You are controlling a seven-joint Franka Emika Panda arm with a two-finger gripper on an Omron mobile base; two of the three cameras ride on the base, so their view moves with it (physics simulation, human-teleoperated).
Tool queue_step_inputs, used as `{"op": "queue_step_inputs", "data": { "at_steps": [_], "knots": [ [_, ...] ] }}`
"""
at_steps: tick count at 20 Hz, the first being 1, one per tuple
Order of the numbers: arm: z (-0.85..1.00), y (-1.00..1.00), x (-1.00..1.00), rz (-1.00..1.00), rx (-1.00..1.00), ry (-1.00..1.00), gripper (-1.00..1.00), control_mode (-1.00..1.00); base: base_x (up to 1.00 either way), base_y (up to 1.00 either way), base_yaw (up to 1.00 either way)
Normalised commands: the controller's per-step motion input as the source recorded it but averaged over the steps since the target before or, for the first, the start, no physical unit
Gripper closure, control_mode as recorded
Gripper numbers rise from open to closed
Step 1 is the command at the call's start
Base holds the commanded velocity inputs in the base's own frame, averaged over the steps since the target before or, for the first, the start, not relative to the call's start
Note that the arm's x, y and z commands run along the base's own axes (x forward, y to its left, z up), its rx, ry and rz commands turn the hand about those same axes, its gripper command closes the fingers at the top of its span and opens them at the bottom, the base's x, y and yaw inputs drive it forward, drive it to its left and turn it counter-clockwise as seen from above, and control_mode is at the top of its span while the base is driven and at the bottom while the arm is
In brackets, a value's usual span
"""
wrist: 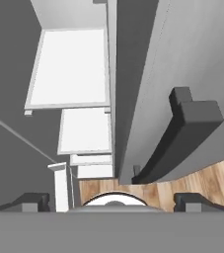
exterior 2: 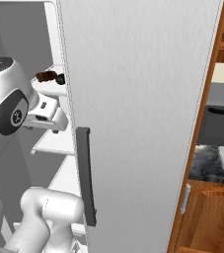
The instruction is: Take the eggplant and sweet potato out of the freezer and place them in the tupperware container on the counter. Then put the tupperware containing the vegetables back in the freezer.
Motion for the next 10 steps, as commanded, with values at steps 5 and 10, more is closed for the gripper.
{"op": "queue_step_inputs", "data": {
  "at_steps": [5, 10],
  "knots": [
    [0.30, 0.06, -0.11, 0.00, 0.14, -0.07, -1.00, -1.00, 0.00, 0.00, 0.00],
    [0.38, 0.13, -0.03, 0.00, 0.21, -0.18, -1.00, -1.00, 0.00, 0.00, 0.00]
  ]
}}
